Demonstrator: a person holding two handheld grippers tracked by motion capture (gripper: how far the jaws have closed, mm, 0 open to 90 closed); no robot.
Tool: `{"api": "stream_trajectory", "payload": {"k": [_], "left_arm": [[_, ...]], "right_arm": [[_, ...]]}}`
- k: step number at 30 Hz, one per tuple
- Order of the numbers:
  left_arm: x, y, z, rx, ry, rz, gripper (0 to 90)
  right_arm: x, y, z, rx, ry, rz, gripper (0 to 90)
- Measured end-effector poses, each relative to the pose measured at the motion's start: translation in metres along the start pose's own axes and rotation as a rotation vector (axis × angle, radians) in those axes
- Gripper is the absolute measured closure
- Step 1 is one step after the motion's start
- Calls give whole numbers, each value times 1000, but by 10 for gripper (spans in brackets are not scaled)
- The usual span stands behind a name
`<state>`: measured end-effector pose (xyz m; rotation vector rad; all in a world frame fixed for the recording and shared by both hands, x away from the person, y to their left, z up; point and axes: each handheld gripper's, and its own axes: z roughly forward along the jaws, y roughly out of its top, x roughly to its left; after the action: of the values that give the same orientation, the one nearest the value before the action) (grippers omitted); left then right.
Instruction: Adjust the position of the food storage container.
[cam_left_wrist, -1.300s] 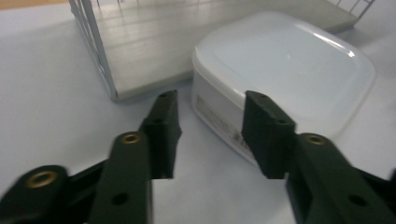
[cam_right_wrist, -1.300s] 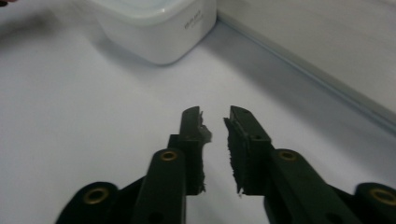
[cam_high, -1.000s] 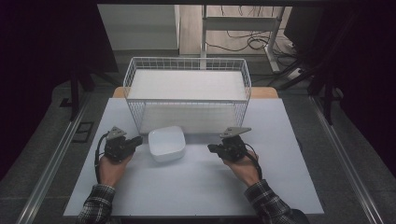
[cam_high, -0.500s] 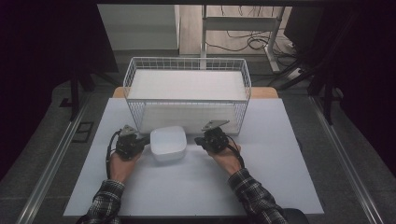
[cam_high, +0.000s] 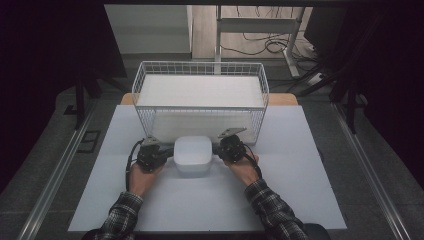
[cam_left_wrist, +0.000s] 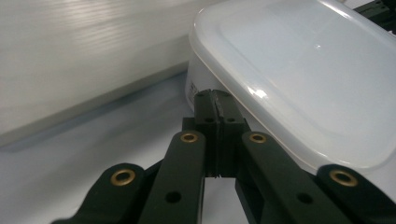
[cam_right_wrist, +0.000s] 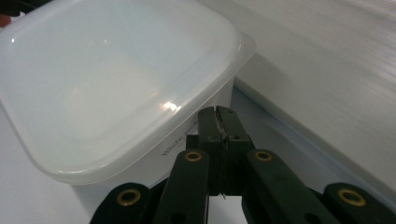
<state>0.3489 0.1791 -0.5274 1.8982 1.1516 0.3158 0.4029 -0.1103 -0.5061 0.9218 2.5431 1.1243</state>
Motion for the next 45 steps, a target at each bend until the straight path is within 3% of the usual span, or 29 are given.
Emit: {"api": "stream_trajectory", "payload": {"k": [7, 14, 22, 25, 26, 29, 31, 33, 37, 38, 40, 41, 42, 44, 45], "left_arm": [[-16, -1, 0, 20, -24, 8, 900], [-38, -6, -3, 41, -48, 47, 900], [-62, -17, -10, 61, -72, 64, 900], [-69, -21, -13, 61, -60, 62, 900], [-73, -22, -14, 54, -39, 83, 900], [-73, -23, -17, 38, -39, 82, 900], [-70, -24, -24, 25, -29, 72, 894], [-64, -29, -34, 8, -46, 54, 823], [-64, -34, -40, 5, -46, 74, 651], [-65, -37, -44, 2, -40, 93, 594], [-65, -38, -45, 1, -34, 102, 496], [-65, -40, -46, -3, -26, 108, 496], [-64, -43, -48, -7, -21, 114, 392], [-63, -45, -49, -8, -18, 111, 358], [-62, -46, -49, -8, -18, 108, 297]], "right_arm": [[1, -14, -15, 5, 3, 30, 893], [5, -33, -36, 5, 19, 59, 893], [17, -51, -57, 19, 16, 60, 894], [24, -57, -64, 22, 5, 52, 894], [27, -61, -67, 17, 3, 42, 893], [28, -63, -70, 9, 14, 41, 893], [28, -65, -80, -12, -15, 22, 888], [26, -68, -89, -38, -5, 18, 841], [24, -74, -99, -62, -10, 9, 745], [23, -78, -104, -64, -9, 11, 656], [23, -81, -106, -64, -16, 9, 582], [23, -81, -106, -64, -16, 9, 582], [23, -83, -107, -59, -23, 5, 486], [23, -84, -107, -60, -25, 4, 451], [23, -85, -106, -59, -29, 2, 372]]}}
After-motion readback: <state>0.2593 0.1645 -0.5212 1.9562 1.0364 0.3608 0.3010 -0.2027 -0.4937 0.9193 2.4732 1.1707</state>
